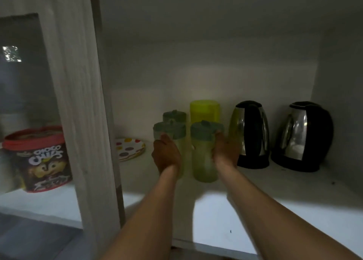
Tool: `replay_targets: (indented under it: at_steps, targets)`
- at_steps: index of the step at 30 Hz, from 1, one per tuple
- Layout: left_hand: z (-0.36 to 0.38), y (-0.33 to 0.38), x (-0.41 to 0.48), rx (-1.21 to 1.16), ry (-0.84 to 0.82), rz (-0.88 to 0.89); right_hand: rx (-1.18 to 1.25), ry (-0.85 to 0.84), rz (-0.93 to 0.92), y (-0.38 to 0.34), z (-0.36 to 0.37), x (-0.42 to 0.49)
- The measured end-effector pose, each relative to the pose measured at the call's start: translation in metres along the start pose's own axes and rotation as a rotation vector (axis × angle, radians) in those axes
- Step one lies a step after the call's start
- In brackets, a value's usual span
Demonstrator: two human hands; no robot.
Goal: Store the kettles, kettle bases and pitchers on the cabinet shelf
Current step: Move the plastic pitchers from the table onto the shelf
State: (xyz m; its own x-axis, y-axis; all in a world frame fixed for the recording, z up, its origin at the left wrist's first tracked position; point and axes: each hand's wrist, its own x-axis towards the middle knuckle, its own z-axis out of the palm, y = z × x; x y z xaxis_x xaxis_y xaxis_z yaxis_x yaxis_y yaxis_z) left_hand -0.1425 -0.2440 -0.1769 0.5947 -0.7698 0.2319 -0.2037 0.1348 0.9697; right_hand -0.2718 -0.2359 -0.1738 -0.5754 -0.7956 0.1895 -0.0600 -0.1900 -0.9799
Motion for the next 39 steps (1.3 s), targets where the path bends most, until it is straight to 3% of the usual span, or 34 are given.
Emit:
replay_targets:
  at_steps: [6, 14, 22, 27, 33, 39]
  targets:
    - [0.025, -0.002, 0.032, -0.014, 0.029, -0.016, 0.005, -0.026, -0.033, 0.034, 0.043, 0.055]
    - [0.026, -0.008, 0.044, -0.052, -0.137, -0.116, -0.055, -0.109, -0.004, 0.020, 0.037, 0.048]
    - [-0.022, 0.005, -0.012, 0.240, -0.238, -0.158, -0.383, -0.145, -0.007, 0.017, -0.017, 0.012]
    - [-0.061, 0.015, -0.080, 0.346, -0.167, 0.059, -0.421, -0.135, -0.139, 0.006, -0.060, -0.052]
    - [-0.134, 0.012, -0.161, 0.427, -0.063, 0.316, -0.567, -0.306, -0.374, 0.002, -0.099, -0.146]
    - [-0.258, 0.022, -0.196, 0.827, 0.047, 0.415, -0.620, -0.527, -0.538, -0.028, -0.086, -0.247]
